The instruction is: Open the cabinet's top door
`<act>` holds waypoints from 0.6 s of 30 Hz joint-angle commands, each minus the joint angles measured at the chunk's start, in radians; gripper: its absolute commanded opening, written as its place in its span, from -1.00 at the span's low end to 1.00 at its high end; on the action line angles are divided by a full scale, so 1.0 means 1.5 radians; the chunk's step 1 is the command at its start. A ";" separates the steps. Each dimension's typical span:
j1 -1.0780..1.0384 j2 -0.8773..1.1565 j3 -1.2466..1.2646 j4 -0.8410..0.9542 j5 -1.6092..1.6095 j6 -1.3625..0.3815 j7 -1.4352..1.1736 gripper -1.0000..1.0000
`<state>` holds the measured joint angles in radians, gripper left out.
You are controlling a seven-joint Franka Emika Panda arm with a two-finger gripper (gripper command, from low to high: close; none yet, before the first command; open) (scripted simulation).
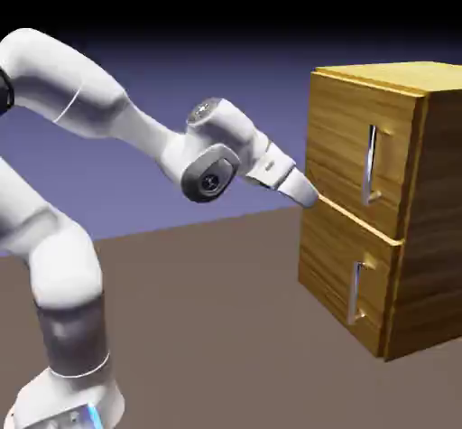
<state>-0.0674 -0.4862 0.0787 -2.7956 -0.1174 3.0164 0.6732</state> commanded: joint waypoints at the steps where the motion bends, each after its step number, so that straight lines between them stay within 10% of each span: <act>1: -0.020 0.021 0.019 0.004 -0.029 -0.005 -0.017 0.00; 18: -0.353 0.373 0.350 0.064 -0.522 -0.092 -0.302 0.00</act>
<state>-0.5971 0.0731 0.6039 -2.6993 -0.9003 2.8788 0.2208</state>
